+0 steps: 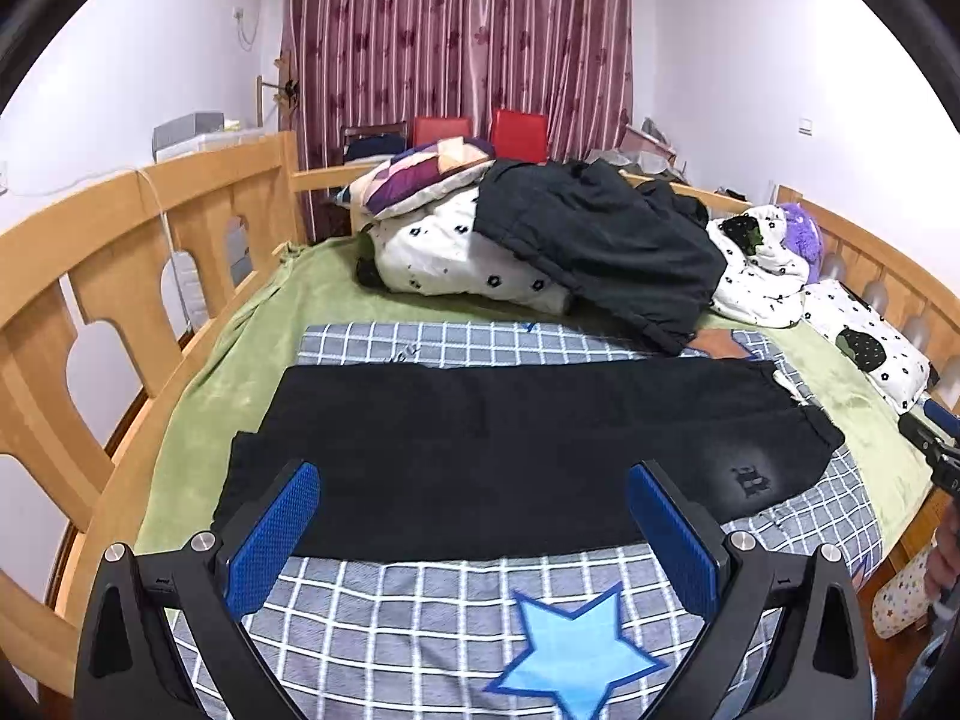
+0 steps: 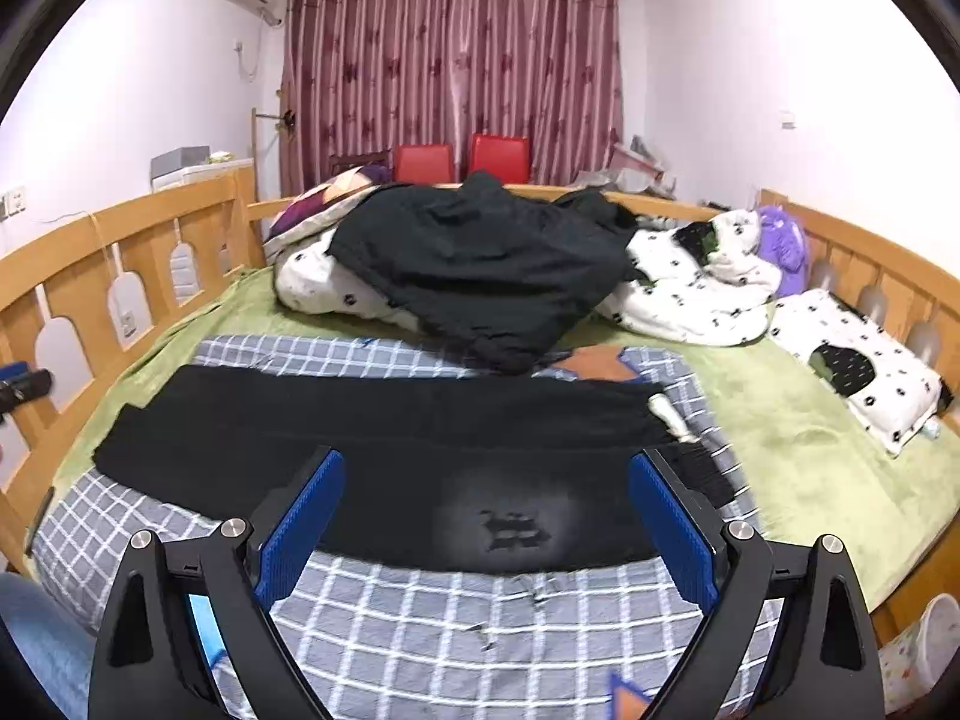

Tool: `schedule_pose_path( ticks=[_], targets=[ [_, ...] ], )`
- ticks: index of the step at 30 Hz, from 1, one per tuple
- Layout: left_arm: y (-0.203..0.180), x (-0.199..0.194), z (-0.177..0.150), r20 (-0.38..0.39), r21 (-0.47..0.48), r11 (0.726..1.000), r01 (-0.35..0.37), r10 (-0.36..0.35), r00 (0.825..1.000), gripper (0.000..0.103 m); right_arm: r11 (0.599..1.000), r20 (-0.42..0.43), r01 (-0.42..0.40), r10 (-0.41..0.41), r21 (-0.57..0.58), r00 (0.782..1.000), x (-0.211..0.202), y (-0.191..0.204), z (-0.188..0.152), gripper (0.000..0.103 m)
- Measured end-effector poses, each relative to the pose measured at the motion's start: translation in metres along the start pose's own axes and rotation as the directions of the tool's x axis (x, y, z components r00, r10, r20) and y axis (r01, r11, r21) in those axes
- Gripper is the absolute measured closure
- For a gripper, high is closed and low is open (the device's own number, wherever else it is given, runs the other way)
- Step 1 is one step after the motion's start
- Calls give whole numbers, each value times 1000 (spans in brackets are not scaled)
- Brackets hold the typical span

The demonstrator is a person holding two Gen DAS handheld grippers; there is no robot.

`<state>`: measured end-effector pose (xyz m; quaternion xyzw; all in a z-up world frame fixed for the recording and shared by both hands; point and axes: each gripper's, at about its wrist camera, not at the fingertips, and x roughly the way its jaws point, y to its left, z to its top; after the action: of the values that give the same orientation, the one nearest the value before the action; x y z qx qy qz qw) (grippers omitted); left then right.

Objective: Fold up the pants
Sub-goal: 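Grasp the waistband edge of the black sweatpants with both grippers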

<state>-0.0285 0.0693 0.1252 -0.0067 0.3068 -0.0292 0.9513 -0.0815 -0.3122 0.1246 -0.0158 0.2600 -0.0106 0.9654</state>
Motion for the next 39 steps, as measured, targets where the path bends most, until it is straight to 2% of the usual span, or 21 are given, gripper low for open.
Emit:
schedule_pose_path(
  ticks=[3,5,7,11,13,16,19,21,24,27,28,29,30,31,33,36,39],
  targets=[
    [21,23,-13,-37,-28,1000,-3,2,999,0,1000,-27,1,-1,-1,1000,15,-17,-9,8],
    [36,43,-28,-61,-53,998,-22,19,998,0,1000,-76,-10,11,21,997,39,-32,-25,9],
    [52,72,-49,-96,-95,995,-23,14,995,0,998,-123,-16,23,54,992,63,-43,-44,14],
    [80,122,-91,-173,-205,979,21,-57,983,1,994,-233,-3,28,108,972,115,-59,-90,28],
    [91,148,-113,-211,-258,966,29,-86,974,5,990,-280,0,41,144,959,140,-68,-115,29],
    [102,172,-134,-237,-317,948,43,-123,964,7,980,-300,-12,73,200,951,160,-75,-140,29],
    [113,193,-146,-233,-394,917,63,-166,958,8,954,-293,-46,137,297,946,178,-84,-155,29],
    [121,205,-150,-210,-467,878,102,-223,952,8,929,-290,-71,186,364,939,192,-89,-161,29],
    [130,219,-150,-176,-541,834,109,-239,955,11,908,-287,-76,208,411,935,209,-91,-164,29],
    [134,235,-143,-178,-570,818,79,-217,960,27,895,-269,-60,197,442,943,222,-96,-156,32],
    [135,239,-141,-183,-572,817,66,-205,961,44,891,-264,-56,193,451,945,226,-97,-153,37],
    [135,241,-137,-192,-567,823,34,-172,966,84,891,-269,-42,181,451,946,230,-97,-150,58],
    [135,239,-133,-206,-556,831,-15,-120,971,96,899,-282,-11,149,437,948,232,-97,-145,82],
    [137,236,-130,-200,-552,834,-8,-123,972,93,906,-284,1,131,423,950,234,-97,-141,85],
    [138,221,-116,-130,-543,839,32,-122,984,93,920,-246,-27,132,390,960,227,-93,-126,88],
    [130,209,-83,-62,-464,885,43,-81,995,93,948,-173,-63,122,313,977,210,-86,-95,88],
    [127,213,-48,-29,-404,914,38,-55,998,93,961,-126,-88,124,263,984,209,-82,-63,89]
  ],
)
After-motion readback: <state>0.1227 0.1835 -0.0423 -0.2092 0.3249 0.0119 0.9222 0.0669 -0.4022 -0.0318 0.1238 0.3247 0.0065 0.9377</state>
